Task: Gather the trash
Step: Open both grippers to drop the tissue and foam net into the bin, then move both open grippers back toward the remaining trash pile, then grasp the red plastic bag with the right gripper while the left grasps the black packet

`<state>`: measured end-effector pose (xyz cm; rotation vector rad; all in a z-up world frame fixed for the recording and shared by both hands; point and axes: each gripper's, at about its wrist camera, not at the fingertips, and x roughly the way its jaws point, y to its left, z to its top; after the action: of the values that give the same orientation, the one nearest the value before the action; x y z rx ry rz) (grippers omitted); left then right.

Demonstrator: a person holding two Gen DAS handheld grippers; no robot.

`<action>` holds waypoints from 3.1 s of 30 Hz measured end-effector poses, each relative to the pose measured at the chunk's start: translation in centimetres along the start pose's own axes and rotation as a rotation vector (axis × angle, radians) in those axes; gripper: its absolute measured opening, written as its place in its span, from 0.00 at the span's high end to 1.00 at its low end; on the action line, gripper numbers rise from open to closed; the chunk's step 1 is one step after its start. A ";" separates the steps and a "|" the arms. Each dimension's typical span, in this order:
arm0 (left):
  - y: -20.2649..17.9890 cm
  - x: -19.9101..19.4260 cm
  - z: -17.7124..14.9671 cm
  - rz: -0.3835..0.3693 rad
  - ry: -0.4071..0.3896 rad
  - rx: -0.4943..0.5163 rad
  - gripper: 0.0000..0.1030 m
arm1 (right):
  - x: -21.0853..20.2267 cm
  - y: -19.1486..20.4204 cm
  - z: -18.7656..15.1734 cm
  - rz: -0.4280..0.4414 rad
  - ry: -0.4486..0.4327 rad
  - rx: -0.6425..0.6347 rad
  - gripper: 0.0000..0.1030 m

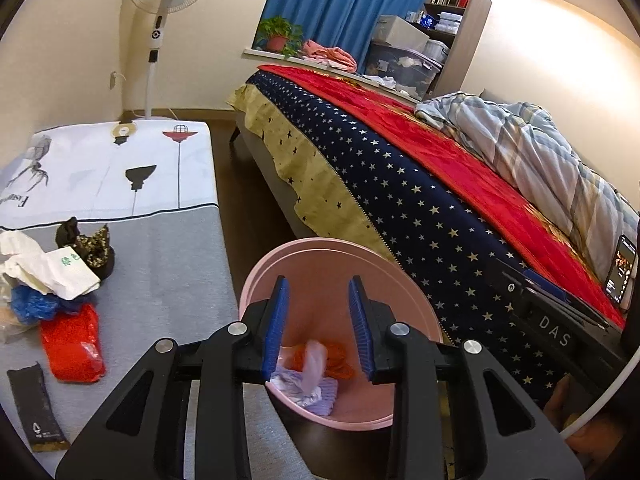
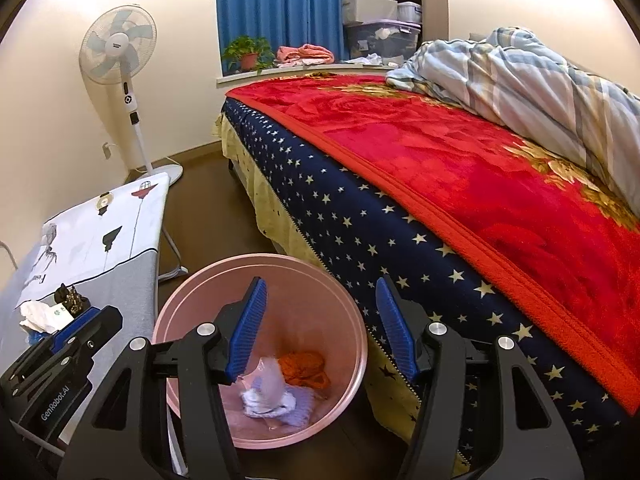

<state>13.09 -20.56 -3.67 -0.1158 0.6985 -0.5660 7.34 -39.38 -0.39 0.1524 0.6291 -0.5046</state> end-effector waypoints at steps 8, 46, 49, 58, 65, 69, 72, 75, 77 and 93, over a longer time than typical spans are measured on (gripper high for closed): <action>1.7 -2.4 -0.1 0.047 -0.034 -0.001 0.71 | -1.2 1.7 -0.1 0.048 -0.031 -0.032 0.44; 18.6 -11.5 -3.4 0.522 -0.170 -0.300 0.74 | -0.6 19.2 -5.2 0.578 0.107 -0.193 0.65; 19.6 -11.4 -3.7 0.539 -0.163 -0.326 0.74 | 0.3 20.2 -5.9 0.600 0.139 -0.200 0.65; 22.3 -10.6 -4.3 0.580 -0.142 -0.400 0.74 | 2.9 23.6 -7.6 0.656 0.245 -0.214 0.52; 24.5 -9.8 -4.5 0.583 -0.115 -0.469 0.71 | 4.8 25.3 -8.8 0.669 0.324 -0.231 0.37; 25.7 -9.1 -4.6 0.559 -0.086 -0.516 0.53 | 5.1 26.5 -9.4 0.673 0.354 -0.272 0.26; 26.0 -8.6 -4.6 0.559 -0.067 -0.525 0.49 | 5.4 27.1 -9.7 0.673 0.373 -0.296 0.24; 26.2 -8.0 -4.6 0.552 -0.046 -0.533 0.48 | 5.7 27.7 -10.2 0.666 0.397 -0.320 0.24; 26.4 -7.7 -4.7 0.551 -0.034 -0.538 0.48 | 5.8 27.9 -10.2 0.661 0.400 -0.332 0.24; 26.3 -6.4 -5.0 0.477 0.010 -0.541 0.67 | 5.2 27.9 -10.4 0.640 0.396 -0.385 0.46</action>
<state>17.82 5.48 -11.30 -0.4365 0.8429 0.0894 19.26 -14.28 -12.22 0.0804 1.0007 0.2769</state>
